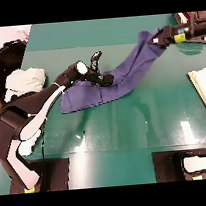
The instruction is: Fold the shirts.
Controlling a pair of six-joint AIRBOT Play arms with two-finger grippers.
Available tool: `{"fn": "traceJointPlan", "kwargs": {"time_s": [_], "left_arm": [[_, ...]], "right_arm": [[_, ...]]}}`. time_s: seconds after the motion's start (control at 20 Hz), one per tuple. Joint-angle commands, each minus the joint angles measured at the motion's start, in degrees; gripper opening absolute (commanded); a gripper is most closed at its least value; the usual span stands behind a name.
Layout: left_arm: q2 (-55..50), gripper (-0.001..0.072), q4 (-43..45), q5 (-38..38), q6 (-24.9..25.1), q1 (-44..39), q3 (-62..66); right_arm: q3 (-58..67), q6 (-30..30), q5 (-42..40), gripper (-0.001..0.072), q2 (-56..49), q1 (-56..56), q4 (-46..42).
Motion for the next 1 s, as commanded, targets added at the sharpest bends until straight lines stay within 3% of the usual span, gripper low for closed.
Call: {"fn": "traceJointPlan", "kwargs": {"time_s": [0.0,0.35,0.55,0.75,0.85,0.9,0.95], "left_arm": [[-0.35,0.0022,-0.13,0.07,0.2,-0.04,0.11],[2.25,0.0022,2.69,-2.58,0.55,2.97,0.11],[13.07,0.0022,13.84,-9.09,0.2,13.46,0.13],[25.35,0.0023,19.65,-13.11,0.22,24.79,0.13],[30.23,0.0023,20.44,-14.21,0.28,29.18,0.13],[32.17,0.0023,20.44,-14.64,0.59,30.95,0.11],[33.53,0.0023,20.46,-14.82,0.61,32.22,0.13]], "right_arm": [[4.42,0.7,-2.64,0.0014,0.5,6.73,0.83],[5.07,0.63,-7.85,0.0014,0.02,15.82,0.81],[5.07,0.13,-11.96,0.0015,-3.5,23.67,1.75],[5.09,-8.26,-25.79,0.0028,-11.45,36.17,10.19],[5.09,-8.63,-28.81,0.0526,-15.1,40.63,10.4],[5.09,-8.61,-27.3,0.0593,-16.22,41.57,10.34],[5.07,-8.55,-24.63,0.0576,-16.5,41.55,9.44]]}}
